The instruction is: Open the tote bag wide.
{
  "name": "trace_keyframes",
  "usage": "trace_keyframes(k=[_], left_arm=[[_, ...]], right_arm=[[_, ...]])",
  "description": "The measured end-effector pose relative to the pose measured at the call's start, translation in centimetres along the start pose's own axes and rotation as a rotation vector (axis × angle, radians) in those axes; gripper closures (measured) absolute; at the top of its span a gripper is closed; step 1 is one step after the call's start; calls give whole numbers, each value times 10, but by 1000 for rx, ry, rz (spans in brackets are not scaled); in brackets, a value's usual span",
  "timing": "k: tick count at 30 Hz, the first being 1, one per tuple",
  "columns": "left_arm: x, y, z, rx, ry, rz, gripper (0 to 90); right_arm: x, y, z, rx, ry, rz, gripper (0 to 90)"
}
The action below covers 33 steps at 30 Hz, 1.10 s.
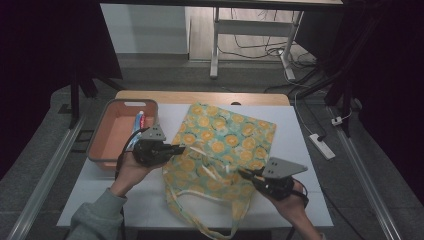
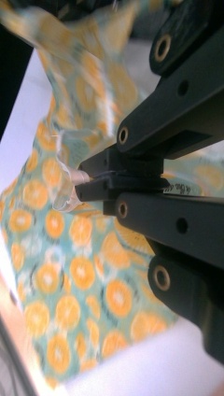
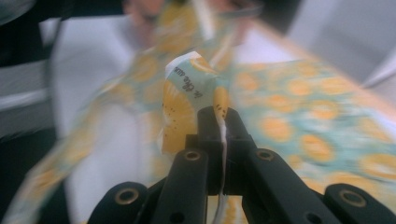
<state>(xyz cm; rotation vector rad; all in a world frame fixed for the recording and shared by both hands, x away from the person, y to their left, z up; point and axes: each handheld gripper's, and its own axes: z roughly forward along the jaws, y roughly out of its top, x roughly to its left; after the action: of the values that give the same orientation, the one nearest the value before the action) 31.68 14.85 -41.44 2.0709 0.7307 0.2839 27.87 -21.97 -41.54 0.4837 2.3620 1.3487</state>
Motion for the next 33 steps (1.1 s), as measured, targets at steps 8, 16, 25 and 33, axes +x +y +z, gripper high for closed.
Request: trace_keyframes(k=[8, 16, 25, 33], left_arm=[[16, 6, 52, 86, 97, -63, 886], [25, 3, 92, 170, 161, -63, 885], [31, -4, 116, 222, 182, -63, 813], [26, 2, 99, 173, 177, -56, 399]], right_arm=[[-69, -29, 28, 89, -145, 192, 881], [-100, -71, 52, 239, -165, 332, 881], [-99, -90, 64, 336, -142, 349, 875], [-97, -83, 56, 291, -145, 346, 599]])
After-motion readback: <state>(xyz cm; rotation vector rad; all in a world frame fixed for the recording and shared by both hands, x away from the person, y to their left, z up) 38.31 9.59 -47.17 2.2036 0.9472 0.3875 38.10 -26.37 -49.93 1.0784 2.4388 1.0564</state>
